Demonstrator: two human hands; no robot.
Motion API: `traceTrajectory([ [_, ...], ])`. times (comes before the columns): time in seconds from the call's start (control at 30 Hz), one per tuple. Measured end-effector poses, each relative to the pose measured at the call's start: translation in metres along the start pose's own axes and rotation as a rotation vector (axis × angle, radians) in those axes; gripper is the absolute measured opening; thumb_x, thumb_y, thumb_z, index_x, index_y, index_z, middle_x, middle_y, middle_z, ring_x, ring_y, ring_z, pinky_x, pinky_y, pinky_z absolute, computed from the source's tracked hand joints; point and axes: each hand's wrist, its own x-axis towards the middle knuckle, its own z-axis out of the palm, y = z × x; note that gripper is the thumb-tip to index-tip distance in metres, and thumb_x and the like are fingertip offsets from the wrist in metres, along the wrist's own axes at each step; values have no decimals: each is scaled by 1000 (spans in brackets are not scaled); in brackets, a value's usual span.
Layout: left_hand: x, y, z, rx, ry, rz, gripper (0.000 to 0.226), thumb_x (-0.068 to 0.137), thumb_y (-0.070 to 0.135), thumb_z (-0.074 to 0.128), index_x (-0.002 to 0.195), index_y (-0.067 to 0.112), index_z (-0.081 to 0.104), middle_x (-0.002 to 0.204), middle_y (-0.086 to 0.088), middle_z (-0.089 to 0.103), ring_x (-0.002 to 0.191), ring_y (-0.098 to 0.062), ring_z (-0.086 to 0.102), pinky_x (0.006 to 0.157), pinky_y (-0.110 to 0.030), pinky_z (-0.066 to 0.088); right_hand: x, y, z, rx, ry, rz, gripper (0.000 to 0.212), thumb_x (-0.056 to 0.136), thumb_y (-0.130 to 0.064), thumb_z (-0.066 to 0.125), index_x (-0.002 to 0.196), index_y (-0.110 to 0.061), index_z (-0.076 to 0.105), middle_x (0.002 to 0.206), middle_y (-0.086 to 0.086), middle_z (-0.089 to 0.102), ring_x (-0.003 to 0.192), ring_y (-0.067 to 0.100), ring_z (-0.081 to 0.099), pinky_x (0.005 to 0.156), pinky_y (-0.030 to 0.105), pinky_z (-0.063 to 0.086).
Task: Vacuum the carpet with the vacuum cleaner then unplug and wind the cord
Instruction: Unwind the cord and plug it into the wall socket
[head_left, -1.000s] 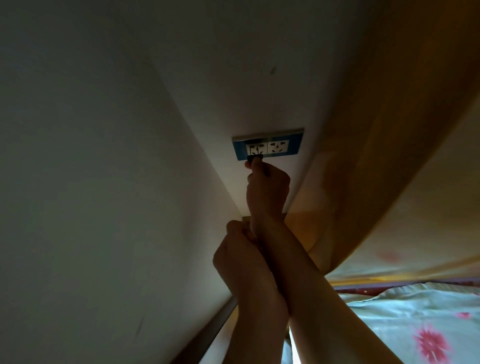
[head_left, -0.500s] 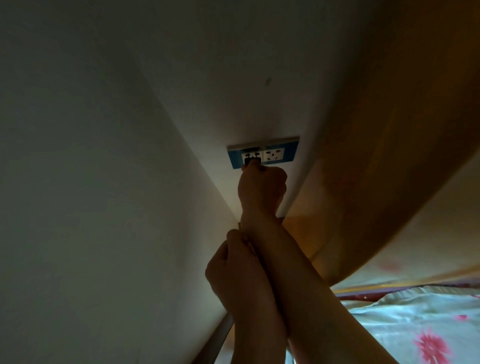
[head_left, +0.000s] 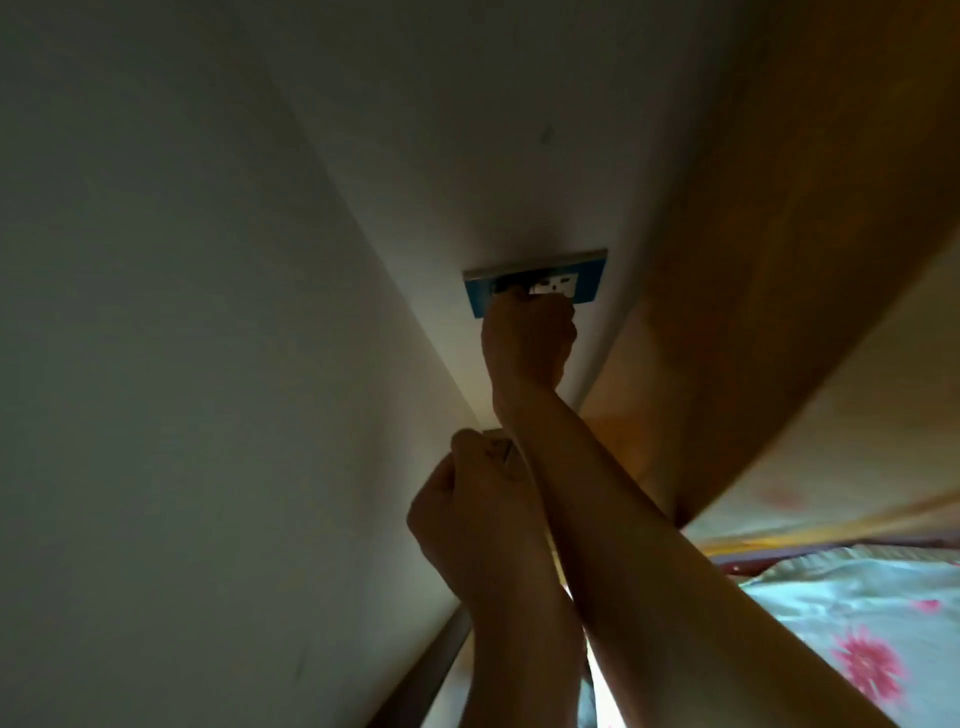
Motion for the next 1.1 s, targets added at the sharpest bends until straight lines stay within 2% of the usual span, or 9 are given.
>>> traceTrajectory([
  [0.07, -4, 5, -1, -20, -44, -12, 51, 80, 21, 55, 30, 19, 42, 44, -4, 36, 48, -21, 32, 58, -37, 28, -6, -4, -4, -55, -43, -41, 24, 100, -25, 44, 97, -6, 58, 87, 8, 65, 82, 21, 63, 83, 40, 55],
  [0.2, -21, 12, -16, 6, -127, -18, 45, 80, 17, 56, 37, 19, 46, 43, -2, 43, 42, -16, 39, 54, -32, 37, -37, 3, -26, -332, -36, -180, 50, 104, -33, 39, 137, 5, 42, 135, 19, 51, 121, 30, 50, 99, 37, 41],
  [0.33, -49, 7, -46, 34, -191, -104, 34, 83, 13, 54, 50, 14, 47, 44, -1, 46, 35, -12, 41, 42, -22, 34, -78, 20, -57, -327, -86, -216, 37, 98, -16, 44, 131, -1, 46, 132, 15, 49, 121, 27, 47, 95, 28, 36],
  [0.4, -64, -5, -66, 101, -211, -152, 29, 89, 20, 53, 60, 17, 54, 59, -5, 57, 48, -19, 52, 51, -28, 42, -106, 34, -75, -327, -157, -219, 35, 97, -12, 43, 129, -2, 53, 131, 14, 55, 119, 28, 53, 82, 19, 34],
  [0.5, -91, -34, -108, 114, -229, -201, 21, 89, 26, 56, 71, 16, 59, 77, -9, 62, 62, -24, 58, 61, -32, 49, -167, 58, -108, -297, -164, -268, 31, 94, -16, 44, 114, -5, 67, 118, 15, 68, 111, 31, 61, 84, 27, 39],
  [0.67, -130, -72, -213, 195, -438, -190, 32, 85, 15, 52, 53, 17, 46, 43, 0, 41, 38, -14, 32, 40, -16, 26, -270, 116, -158, -238, -116, -159, 19, 87, -12, 54, 92, -14, 72, 99, 10, 73, 98, 30, 67, 91, 42, 50],
  [0.77, -138, -76, -297, 244, -464, -137, 35, 85, 14, 52, 50, 16, 47, 38, 5, 39, 31, -10, 29, 36, -14, 23, -340, 144, -177, -142, -156, -18, 20, 83, -14, 55, 68, -24, 66, 68, 3, 68, 64, 22, 66, 66, 37, 56],
  [0.87, -137, -84, -396, 125, -426, -205, 33, 86, 15, 51, 54, 18, 44, 37, 8, 35, 29, -7, 26, 35, -11, 21, -419, 164, -188, -49, -277, 116, 22, 90, -3, 56, 71, -14, 62, 59, 3, 57, 38, 8, 50, 45, 22, 41],
  [1.1, -149, -128, -614, -173, -90, -429, 28, 88, 18, 52, 60, 18, 48, 40, 10, 36, 28, -4, 23, 34, -10, 17, -561, 201, -153, -311, -609, 164, 15, 93, -1, 48, 97, -9, 61, 65, 6, 57, 38, 9, 51, 43, 18, 41],
])
